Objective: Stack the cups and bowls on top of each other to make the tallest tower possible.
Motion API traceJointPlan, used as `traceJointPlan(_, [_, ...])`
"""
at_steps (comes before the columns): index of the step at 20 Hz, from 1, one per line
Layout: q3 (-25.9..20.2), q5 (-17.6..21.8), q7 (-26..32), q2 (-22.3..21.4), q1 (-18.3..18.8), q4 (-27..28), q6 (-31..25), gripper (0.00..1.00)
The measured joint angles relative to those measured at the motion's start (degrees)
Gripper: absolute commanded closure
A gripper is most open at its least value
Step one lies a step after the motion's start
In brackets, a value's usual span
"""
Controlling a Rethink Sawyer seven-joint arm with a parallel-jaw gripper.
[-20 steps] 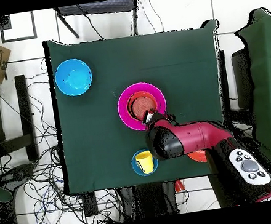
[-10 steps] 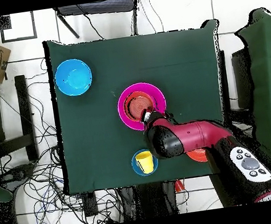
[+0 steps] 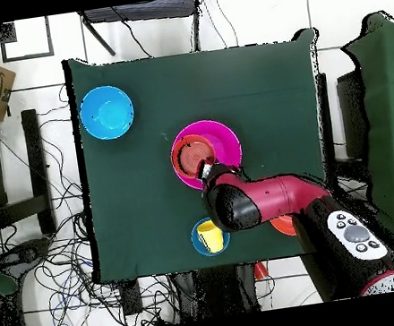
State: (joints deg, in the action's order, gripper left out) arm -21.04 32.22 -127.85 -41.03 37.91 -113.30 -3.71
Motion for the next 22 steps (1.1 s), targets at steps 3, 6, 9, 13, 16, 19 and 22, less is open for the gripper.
traceJointPlan(3, [-0.49, 0.01, 0.00, 0.00, -0.03, -0.53, 0.23, 1.00])
traceJointPlan(6, [-0.64, 0.01, 0.00, 0.00, -0.02, -0.88, 0.25, 1.00])
traceJointPlan(9, [-0.67, 0.00, 0.00, 0.00, -0.07, -1.16, 0.25, 1.00])
traceJointPlan(13, [-0.66, 0.00, 0.00, -0.01, -0.26, -1.18, 0.25, 1.00])
traceJointPlan(16, [-0.64, 0.01, 0.00, 0.00, -0.67, -1.18, 0.24, 1.00])
traceJointPlan(19, [-0.49, 0.01, 0.00, 0.01, -1.38, -1.19, 0.24, 1.00])
traceJointPlan(22, [-0.04, 0.01, 0.00, 0.01, -2.46, -1.18, 0.24, 1.00])
